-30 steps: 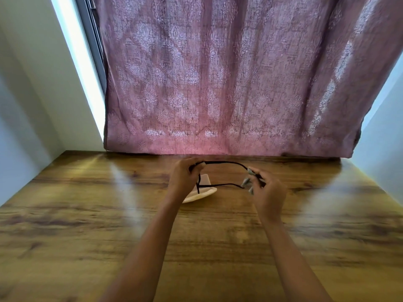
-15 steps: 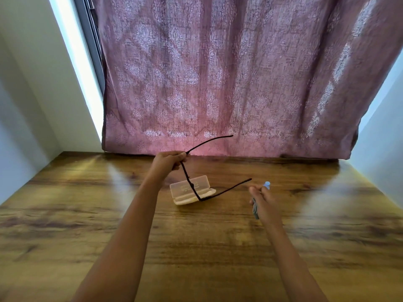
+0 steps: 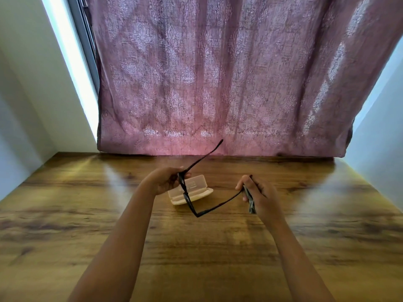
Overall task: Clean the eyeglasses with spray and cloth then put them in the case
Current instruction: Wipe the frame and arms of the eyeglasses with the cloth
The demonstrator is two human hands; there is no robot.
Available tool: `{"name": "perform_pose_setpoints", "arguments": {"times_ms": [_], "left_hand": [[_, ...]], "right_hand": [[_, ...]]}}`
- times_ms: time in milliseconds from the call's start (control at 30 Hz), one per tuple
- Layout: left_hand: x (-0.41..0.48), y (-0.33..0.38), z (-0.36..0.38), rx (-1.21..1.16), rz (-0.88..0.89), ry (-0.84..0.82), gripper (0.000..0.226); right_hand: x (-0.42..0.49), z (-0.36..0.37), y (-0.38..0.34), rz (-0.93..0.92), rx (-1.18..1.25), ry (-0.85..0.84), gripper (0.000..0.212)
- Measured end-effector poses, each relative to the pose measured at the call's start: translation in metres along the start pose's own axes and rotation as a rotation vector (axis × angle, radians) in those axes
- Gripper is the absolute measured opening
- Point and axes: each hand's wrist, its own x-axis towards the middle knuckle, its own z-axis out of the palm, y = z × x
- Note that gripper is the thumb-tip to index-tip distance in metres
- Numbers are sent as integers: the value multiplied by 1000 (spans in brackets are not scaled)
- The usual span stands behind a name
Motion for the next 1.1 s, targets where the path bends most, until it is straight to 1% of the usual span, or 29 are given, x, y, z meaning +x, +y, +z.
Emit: {"name": "perform_pose_setpoints", "arguments": {"times_ms": [100,233,300,367,400,467,500,600,700,767,833,933,1000,1033,1067,1100], "left_hand": [[-1,-5,7,122,42,50,22],[-6,-8,13,384,118,207,25],[-8,-8,15,477,234,309,25],[-16,-7,19,555,426,400,25],[-24,-7,22,592,536,416,25],[-40,-8,29,636,715,376,23],[-48,-9,32,645,773,334,22],[-66,-11,38,724,887,228,18],[-74,-9,41,835,943,199,17],[-75,-7,41,922,974,190,20],[-74,-6,40,1068,992,210,24],[-69,-10,43,1200,1014,246,18],[-66,-16,46,1241,1032,293,17],[-66,-20,48,1257,1038,328,18],[-64,-24,49,1270,1038,360,18],[-63,-27,50,1282,1034,382,19]], "right_hand": [[2,3,-6,20,49,-29,39],[6,2,-11,124,129,-46,37],[7,2,-11,148,162,-44,36],[9,3,-11,164,200,-32,36],[10,3,-11,177,223,-24,35],[12,4,-9,216,277,-4,36],[14,4,-9,234,307,9,36],[20,4,-10,284,435,31,35],[26,1,-13,313,592,13,31],[29,-1,-13,322,656,12,30],[31,-3,-11,334,705,15,33],[33,-3,-7,377,765,23,37],[31,-2,-2,439,738,58,33],[29,-1,-1,478,668,81,32],[26,0,0,516,519,106,32],[24,0,0,539,310,134,31]]}}
